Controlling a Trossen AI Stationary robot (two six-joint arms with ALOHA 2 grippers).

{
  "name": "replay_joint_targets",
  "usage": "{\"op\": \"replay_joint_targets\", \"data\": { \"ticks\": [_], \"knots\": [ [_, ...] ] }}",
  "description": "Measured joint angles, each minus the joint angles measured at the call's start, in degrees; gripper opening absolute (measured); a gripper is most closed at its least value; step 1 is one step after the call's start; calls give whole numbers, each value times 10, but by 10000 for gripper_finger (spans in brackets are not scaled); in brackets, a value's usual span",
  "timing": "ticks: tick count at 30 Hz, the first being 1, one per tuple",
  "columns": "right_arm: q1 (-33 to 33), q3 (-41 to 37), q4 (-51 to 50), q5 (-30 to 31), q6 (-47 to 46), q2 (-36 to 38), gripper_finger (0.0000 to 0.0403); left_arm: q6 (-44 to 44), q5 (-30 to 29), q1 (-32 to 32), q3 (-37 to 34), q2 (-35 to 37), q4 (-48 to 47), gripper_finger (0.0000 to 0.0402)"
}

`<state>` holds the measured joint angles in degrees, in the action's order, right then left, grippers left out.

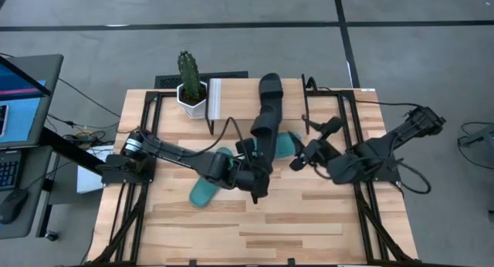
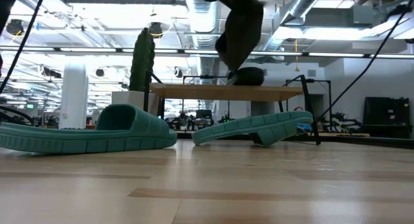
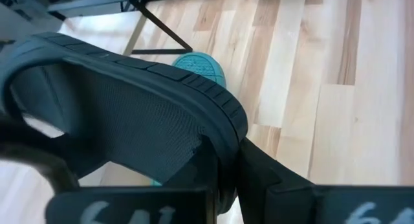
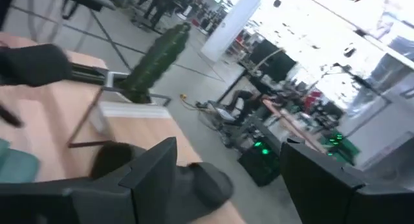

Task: Pick and place slides into the shelf
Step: Put the black slipper on the shelf

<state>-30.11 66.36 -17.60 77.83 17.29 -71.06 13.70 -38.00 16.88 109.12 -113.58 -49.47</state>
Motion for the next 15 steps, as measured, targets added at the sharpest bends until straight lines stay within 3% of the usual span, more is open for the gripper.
{"op": "replay_joint_targets", "data": {
  "ticks": [15],
  "knots": [
    [53,-1,-121,-157,-223,-33,260,-36,-7,12,0,0,0,12]
  ]
}}
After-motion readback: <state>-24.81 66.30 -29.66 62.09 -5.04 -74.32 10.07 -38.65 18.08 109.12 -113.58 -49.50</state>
